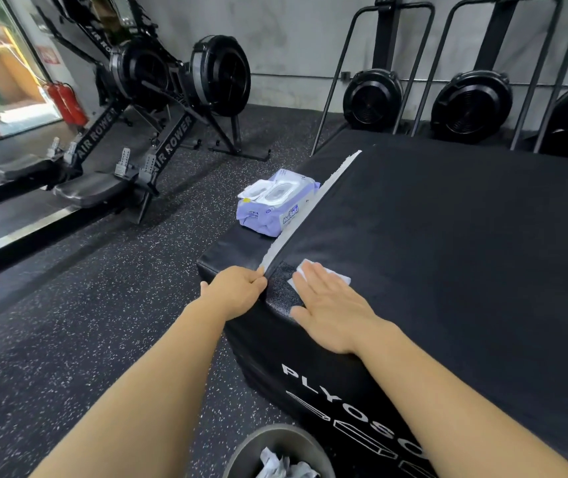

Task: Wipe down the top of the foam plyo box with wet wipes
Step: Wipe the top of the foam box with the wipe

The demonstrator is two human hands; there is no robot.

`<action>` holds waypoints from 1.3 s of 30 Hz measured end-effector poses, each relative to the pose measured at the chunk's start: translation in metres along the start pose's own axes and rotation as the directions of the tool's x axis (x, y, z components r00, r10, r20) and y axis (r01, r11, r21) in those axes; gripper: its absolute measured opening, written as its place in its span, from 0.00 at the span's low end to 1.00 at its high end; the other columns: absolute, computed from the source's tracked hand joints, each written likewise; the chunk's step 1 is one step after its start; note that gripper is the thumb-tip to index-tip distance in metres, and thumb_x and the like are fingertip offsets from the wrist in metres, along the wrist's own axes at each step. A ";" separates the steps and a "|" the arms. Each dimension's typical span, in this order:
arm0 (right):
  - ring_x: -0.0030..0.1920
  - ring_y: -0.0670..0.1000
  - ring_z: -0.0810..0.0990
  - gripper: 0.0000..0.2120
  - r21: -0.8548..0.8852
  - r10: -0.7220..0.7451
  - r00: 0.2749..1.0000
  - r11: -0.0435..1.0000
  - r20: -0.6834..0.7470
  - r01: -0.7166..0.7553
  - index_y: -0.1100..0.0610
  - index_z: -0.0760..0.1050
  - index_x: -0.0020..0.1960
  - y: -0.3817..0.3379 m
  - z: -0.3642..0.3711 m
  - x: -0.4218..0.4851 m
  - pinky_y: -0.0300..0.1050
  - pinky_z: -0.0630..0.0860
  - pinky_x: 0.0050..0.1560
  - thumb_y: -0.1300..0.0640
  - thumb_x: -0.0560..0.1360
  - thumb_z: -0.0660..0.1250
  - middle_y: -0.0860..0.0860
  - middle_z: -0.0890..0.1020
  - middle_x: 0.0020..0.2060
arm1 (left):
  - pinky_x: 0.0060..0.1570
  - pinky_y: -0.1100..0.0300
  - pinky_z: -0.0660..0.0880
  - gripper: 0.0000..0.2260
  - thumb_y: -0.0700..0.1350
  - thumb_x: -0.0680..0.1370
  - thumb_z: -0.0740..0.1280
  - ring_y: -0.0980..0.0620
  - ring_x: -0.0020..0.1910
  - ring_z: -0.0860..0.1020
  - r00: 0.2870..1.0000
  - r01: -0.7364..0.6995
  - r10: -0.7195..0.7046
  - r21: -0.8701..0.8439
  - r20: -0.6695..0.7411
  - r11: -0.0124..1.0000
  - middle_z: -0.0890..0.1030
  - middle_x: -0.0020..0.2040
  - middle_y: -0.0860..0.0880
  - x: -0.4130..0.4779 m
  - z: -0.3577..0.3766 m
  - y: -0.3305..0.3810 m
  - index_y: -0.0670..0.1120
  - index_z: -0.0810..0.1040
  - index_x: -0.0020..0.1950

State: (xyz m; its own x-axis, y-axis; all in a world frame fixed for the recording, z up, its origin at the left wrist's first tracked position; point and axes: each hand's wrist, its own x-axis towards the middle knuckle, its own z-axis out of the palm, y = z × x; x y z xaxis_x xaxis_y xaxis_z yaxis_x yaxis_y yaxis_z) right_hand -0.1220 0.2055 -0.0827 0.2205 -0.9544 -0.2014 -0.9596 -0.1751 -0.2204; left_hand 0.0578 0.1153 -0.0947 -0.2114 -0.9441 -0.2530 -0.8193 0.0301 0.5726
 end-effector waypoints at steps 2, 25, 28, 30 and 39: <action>0.79 0.50 0.34 0.30 0.001 0.002 0.999 1.000 0.038 -0.002 0.57 0.39 0.81 -0.004 -0.007 0.022 0.46 0.35 0.77 0.47 0.85 0.46 0.52 0.37 0.80 | 0.73 0.42 0.57 0.16 0.50 0.81 0.60 0.48 0.68 0.70 1.000 0.008 -0.009 0.013 0.004 1.000 0.76 0.67 0.55 -0.001 0.000 0.002 0.54 0.76 0.68; 0.78 0.46 0.34 0.28 0.021 0.028 1.000 0.999 -0.005 -0.028 0.53 0.41 0.81 0.049 -0.004 -0.039 0.44 0.37 0.77 0.47 0.84 0.45 0.47 0.37 0.80 | 0.73 0.36 0.47 0.15 0.52 0.82 0.59 0.51 0.74 0.64 1.000 0.019 -0.021 0.083 0.022 0.996 0.68 0.72 0.61 -0.007 -0.002 0.012 0.52 0.77 0.66; 0.78 0.49 0.34 0.29 0.019 0.061 0.998 0.998 -0.012 -0.061 0.56 0.41 0.81 0.035 -0.006 -0.020 0.47 0.37 0.78 0.47 0.84 0.46 0.50 0.38 0.80 | 0.71 0.33 0.42 0.13 0.51 0.82 0.58 0.49 0.72 0.65 0.999 0.018 -0.024 0.140 0.037 0.990 0.67 0.72 0.64 -0.008 -0.003 0.015 0.52 0.80 0.58; 0.79 0.50 0.36 0.29 0.022 0.081 0.997 0.997 -0.016 -0.080 0.57 0.44 0.81 0.025 -0.008 0.001 0.49 0.40 0.78 0.46 0.84 0.47 0.51 0.40 0.80 | 0.71 0.33 0.42 0.13 0.51 0.83 0.57 0.48 0.72 0.66 0.999 0.009 -0.016 0.164 0.042 0.986 0.67 0.72 0.63 -0.007 -0.003 0.016 0.50 0.80 0.58; 0.79 0.53 0.33 0.32 0.037 0.132 0.991 0.991 0.015 -0.132 0.58 0.37 0.81 -0.011 -0.017 0.079 0.51 0.37 0.78 0.46 0.84 0.46 0.55 0.36 0.79 | 0.70 0.31 0.46 0.14 0.52 0.82 0.58 0.47 0.62 0.73 0.999 0.014 -0.021 0.228 0.028 0.974 0.80 0.56 0.57 -0.003 -0.006 0.019 0.51 0.80 0.44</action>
State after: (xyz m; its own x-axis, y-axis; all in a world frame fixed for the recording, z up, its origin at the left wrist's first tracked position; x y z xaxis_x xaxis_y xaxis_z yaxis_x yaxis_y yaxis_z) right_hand -0.0967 0.1279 -0.0795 0.0946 -0.9655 -0.2427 -0.9732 -0.0383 -0.2269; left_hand 0.0460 0.1170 -0.0780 -0.2090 -0.9350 -0.2866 -0.9222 0.0909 0.3760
